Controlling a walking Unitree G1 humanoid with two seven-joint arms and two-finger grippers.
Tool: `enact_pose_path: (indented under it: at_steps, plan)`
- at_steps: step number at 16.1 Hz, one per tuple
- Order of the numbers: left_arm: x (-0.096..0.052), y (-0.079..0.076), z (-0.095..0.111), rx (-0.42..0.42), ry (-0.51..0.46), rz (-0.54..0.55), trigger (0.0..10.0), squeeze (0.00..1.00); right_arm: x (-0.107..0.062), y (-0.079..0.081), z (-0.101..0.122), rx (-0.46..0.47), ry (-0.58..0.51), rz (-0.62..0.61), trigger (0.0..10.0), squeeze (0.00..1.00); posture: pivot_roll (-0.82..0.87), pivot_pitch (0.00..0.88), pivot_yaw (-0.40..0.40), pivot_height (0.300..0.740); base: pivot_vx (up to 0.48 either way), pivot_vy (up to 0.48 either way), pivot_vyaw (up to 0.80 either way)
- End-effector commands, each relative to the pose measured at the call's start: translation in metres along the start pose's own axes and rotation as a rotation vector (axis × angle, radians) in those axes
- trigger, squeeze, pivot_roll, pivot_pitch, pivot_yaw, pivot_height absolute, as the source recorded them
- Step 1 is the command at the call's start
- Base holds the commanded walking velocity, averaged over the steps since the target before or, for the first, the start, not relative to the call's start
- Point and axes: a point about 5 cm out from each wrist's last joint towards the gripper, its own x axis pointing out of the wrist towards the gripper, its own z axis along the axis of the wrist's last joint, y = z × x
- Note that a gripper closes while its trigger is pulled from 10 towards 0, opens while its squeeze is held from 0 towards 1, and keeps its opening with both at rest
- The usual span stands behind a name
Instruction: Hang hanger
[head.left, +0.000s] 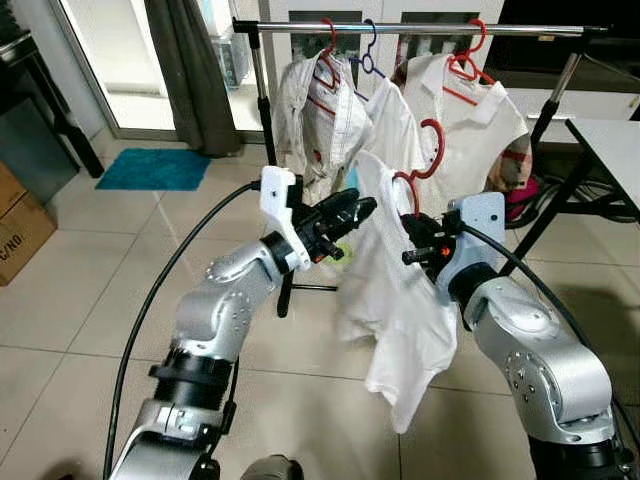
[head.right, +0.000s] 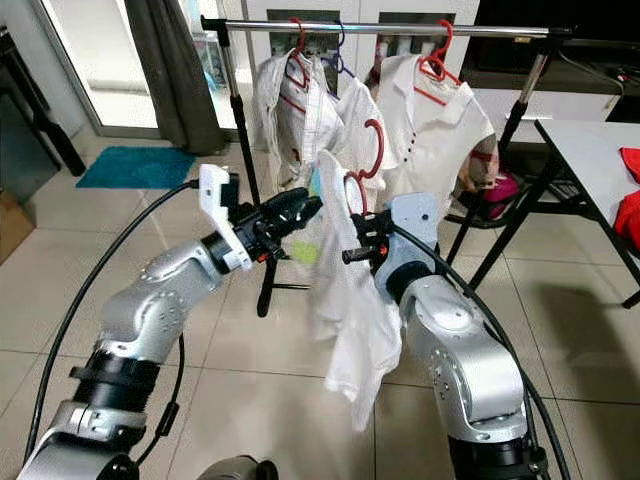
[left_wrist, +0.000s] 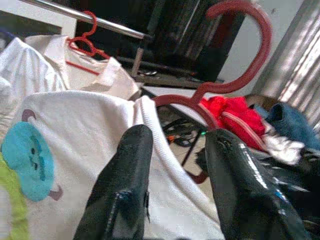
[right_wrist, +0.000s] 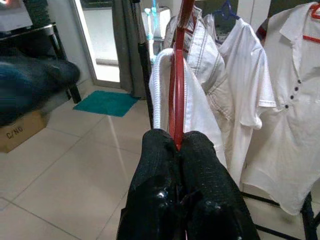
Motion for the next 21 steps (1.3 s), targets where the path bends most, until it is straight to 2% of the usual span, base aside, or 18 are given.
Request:
enact_pose_path:
  at_steps: [1, 4, 5, 6, 7, 10, 11, 12, 13, 21]
  plan:
    - [0.006, 0.004, 0.003, 0.068, 0.016, 0.043, 10.0, 1.0, -0.001, 0.005, 0.016, -0.023, -0.08, 0.02, 10.0, 0.0, 0.02, 0.0, 0.076, 0.74, 0.0, 0.0, 0.0]
    - [0.01, 0.009, 0.003, 0.079, 0.008, 0.078, 10.0, 1.0, -0.001, 0.006, 0.018, -0.026, -0.086, 0.027, 10.0, 0.0, 0.02, 0.0, 0.076, 0.74, 0.0, 0.0, 0.0]
    - [0.016, 0.009, 0.003, 0.055, 0.011, 0.057, 10.0, 0.44, -0.001, 0.007, 0.019, -0.031, -0.089, 0.032, 10.0, 0.0, 0.01, 0.0, 0.076, 0.74, 0.0, 0.0, 0.0]
    - [0.018, 0.008, 0.003, 0.049, 0.014, 0.051, 10.0, 0.16, -0.001, 0.008, 0.019, -0.034, -0.089, 0.034, 10.0, 0.0, 0.01, 0.0, 0.076, 0.74, 0.0, 0.0, 0.0]
    - [0.02, 0.008, 0.002, 0.041, 0.015, 0.045, 10.0, 0.0, -0.001, 0.009, 0.019, -0.04, -0.09, 0.037, 10.0, 0.0, 0.01, 0.0, 0.078, 0.74, 0.0, 0.0, 0.0]
    - [0.031, 0.009, -0.002, 0.037, 0.03, 0.046, 10.0, 0.0, 0.0, 0.014, 0.019, -0.067, -0.09, 0.059, 10.0, 0.0, 0.01, 0.0, 0.08, 0.74, 0.0, 0.0, 0.0]
    - [0.034, 0.008, -0.004, 0.044, 0.039, 0.042, 4.6, 0.0, 0.0, 0.017, 0.019, -0.07, -0.09, 0.067, 10.0, 0.0, 0.01, 0.0, 0.079, 0.74, 0.0, 0.0, 0.0]
    - [0.036, 0.009, -0.005, 0.043, 0.041, 0.052, 0.4, 0.0, -0.001, 0.018, 0.019, -0.077, -0.091, 0.073, 10.0, 0.0, 0.01, 0.0, 0.079, 0.74, 0.0, 0.0, 0.0]
    - [0.036, 0.01, -0.005, 0.044, 0.045, 0.057, 0.0, 0.0, 0.0, 0.018, 0.019, -0.078, -0.091, 0.074, 10.0, 0.0, 0.01, 0.0, 0.081, 0.74, 0.0, 0.0, 0.0]
    - [0.035, 0.017, -0.01, 0.05, 0.058, 0.077, 0.0, 0.0, 0.001, 0.019, 0.02, -0.09, -0.097, 0.08, 10.0, 0.0, 0.01, 0.0, 0.076, 0.74, 0.0, 0.0, 0.0]
